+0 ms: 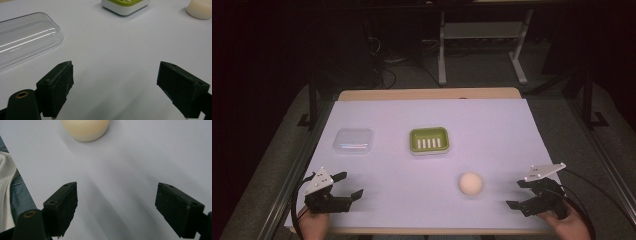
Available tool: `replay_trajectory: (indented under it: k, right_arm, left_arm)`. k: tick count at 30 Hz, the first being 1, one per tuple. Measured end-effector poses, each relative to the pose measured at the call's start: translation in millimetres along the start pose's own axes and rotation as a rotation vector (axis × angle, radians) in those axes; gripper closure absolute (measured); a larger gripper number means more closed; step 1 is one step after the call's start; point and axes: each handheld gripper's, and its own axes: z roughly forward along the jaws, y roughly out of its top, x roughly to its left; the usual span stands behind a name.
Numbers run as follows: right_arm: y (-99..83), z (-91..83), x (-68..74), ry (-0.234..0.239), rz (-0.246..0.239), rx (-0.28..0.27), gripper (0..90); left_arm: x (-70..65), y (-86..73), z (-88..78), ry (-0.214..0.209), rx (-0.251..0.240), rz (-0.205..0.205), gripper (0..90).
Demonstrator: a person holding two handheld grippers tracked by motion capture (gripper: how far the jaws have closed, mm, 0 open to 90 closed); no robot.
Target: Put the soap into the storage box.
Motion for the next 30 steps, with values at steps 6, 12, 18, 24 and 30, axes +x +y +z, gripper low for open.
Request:
replay_trajectory:
  k: [6, 12, 18, 24, 30]
  right_arm:
    - [7.7, 5.2, 3.2, 0.013, -0.018, 0.024, 17.8]
    - [26.3, 9.1, 9.5, 0.022, -0.063, 0.039, 18.4]
    - [38.2, 16.1, 9.9, 0.038, -0.075, 0.054, 17.4]
    - [51.2, 20.3, 11.2, 0.051, -0.101, 0.061, 17.2]
    - [62.7, 27.3, 14.0, 0.058, -0.121, 0.081, 16.9]
  left_arm:
    - [-1.1, 0.2, 1.2, -0.004, -0.004, -0.005, 13.0]
    - [-1.0, 0.1, 0.9, -0.001, -0.004, -0.01, 13.0]
    - [-0.3, -0.1, 0.1, 0.001, -0.002, 0.001, 13.0]
    - [-0.1, 0.0, -0.3, 0.003, -0.001, 0.002, 13.0]
    - [-0.3, 0.0, 0.4, -0.002, -0.004, -0.001, 13.0]
